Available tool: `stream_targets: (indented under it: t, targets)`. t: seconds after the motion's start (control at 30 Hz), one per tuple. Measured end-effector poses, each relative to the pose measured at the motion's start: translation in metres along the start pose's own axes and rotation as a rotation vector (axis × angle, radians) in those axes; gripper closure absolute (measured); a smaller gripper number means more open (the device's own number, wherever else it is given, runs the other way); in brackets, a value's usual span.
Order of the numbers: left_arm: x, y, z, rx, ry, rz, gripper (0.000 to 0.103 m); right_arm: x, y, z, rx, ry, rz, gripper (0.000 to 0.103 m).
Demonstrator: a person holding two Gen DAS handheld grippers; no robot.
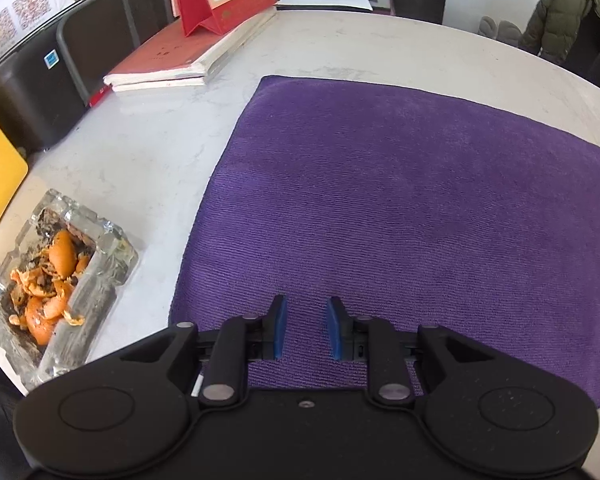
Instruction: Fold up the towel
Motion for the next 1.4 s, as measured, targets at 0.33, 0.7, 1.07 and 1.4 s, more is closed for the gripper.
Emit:
stream_targets:
  t: [0.33, 0.7, 1.07, 1.4]
  targets:
    - [0.03, 0.035, -0.009, 0.036, 0.183, 0.116, 0.078, -0.007, 0.022, 0.003, -0.138, -0.065, 0.107, 0.048]
    - [0.061, 0.045, -0.027, 0.064, 0.261, 0.192, 0.072, 0.004, 0.013, 0.031, -0.225, -0.116, 0.259, 0.045]
    - [0.074, 0.012, -0.023, 0.074, 0.291, 0.147, 0.072, -0.006, 0.022, 0.049, -0.219, -0.225, 0.177, 0.043]
    - [0.075, -0.009, -0.02, 0.066, 0.308, 0.075, 0.072, 0.017, 0.016, 0.068, -0.172, -0.213, 0.15, 0.043]
Point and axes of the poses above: each gripper's, at about its wrist camera, not at the fingertips, and y roughly against the way its jaws point, x to its left, z to its top, the point moved 6 cm from there along -y, roughly the way its jaws point, and after that the axes turned 12 degrees about z, right-handed, at the moved point
